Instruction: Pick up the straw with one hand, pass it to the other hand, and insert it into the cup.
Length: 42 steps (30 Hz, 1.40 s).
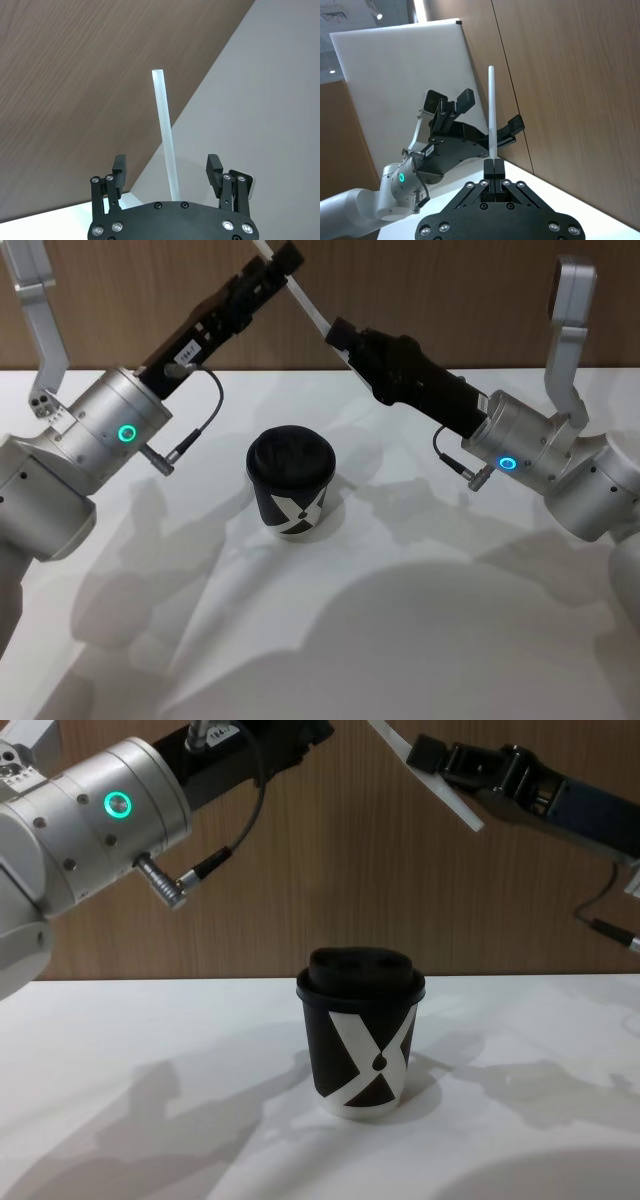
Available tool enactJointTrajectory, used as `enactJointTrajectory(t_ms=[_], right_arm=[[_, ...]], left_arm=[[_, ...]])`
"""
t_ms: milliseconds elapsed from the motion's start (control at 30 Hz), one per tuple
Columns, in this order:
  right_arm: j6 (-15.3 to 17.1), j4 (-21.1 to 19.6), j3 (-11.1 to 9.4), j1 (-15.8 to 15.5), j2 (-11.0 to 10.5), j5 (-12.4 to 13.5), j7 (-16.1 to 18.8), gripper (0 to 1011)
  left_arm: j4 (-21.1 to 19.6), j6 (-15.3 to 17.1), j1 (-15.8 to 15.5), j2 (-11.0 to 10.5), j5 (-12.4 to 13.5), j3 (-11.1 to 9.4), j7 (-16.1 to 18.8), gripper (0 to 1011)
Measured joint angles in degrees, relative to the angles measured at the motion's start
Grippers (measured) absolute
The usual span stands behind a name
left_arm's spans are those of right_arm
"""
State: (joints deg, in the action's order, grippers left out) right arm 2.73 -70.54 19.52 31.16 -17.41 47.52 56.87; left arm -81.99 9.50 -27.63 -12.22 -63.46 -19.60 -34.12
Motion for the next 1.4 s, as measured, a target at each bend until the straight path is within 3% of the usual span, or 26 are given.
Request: enactJointTrajectory(t_ms=[600, 967, 1400], right_arm=[[0.0, 0.0, 0.0, 0.0, 0.0, 0.0, 0.0, 6], [0.0, 0.0, 0.0, 0.0, 0.0, 0.0, 0.0, 6], [0.0, 0.0, 0.0, 0.0, 0.0, 0.0, 0.0, 6]], left_arm=[[2.9, 0.4, -2.5, 1.0, -1.7, -1.1, -0.5, 1003], [3.7, 0.1, -3.5, 1.2, -2.0, -1.8, -0.5, 737], [4.1, -0.8, -4.1, 1.2, -2.3, -2.5, -0.6, 305]])
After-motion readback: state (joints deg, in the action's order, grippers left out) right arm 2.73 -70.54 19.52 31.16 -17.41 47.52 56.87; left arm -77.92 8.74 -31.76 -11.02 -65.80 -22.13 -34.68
